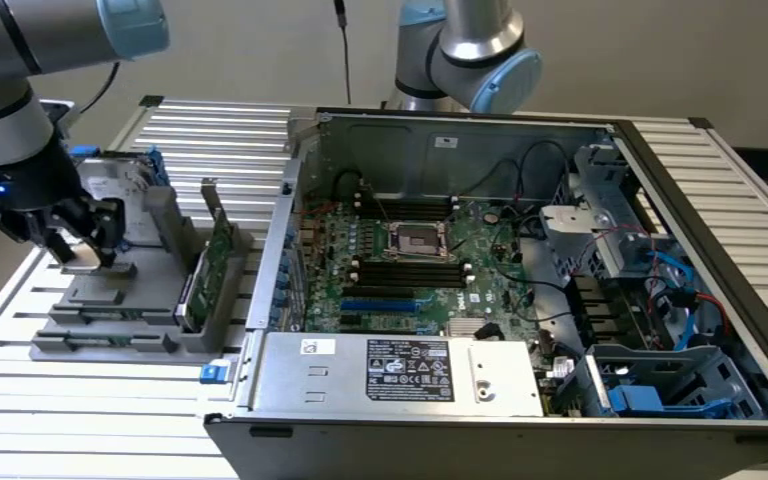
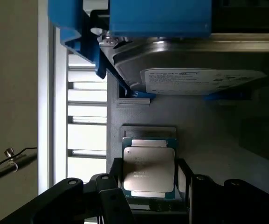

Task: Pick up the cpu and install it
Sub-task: 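Pick up the cpu and move it towards the insertion slot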

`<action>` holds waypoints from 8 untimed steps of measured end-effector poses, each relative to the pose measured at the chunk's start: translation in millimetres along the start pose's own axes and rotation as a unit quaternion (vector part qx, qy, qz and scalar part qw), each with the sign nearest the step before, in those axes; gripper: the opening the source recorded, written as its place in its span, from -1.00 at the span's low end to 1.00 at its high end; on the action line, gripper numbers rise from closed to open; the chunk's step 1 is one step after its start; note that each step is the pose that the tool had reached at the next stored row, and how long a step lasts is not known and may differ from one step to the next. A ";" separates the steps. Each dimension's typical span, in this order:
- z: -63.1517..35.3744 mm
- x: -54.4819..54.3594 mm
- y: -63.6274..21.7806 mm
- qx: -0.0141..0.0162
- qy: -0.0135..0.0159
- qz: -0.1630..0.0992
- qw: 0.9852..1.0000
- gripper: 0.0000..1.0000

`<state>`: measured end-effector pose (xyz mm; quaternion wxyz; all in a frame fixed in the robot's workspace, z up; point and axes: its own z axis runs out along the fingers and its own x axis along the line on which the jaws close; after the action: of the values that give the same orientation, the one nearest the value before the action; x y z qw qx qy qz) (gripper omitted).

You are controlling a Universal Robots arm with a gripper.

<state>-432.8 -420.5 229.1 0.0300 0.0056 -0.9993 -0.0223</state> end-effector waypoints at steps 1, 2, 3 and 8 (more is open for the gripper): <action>-4.4 0.2 0.2 0.000 0.000 0.000 1.000 0.09; -8.9 0.5 0.4 0.000 0.000 0.000 1.000 0.09; -13.8 0.8 0.6 0.000 0.000 0.000 1.000 0.09; -36.2 2.1 1.7 0.000 0.000 0.000 1.000 0.09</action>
<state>-432.8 -420.4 265.4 0.0299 0.0056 -0.9993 -0.0227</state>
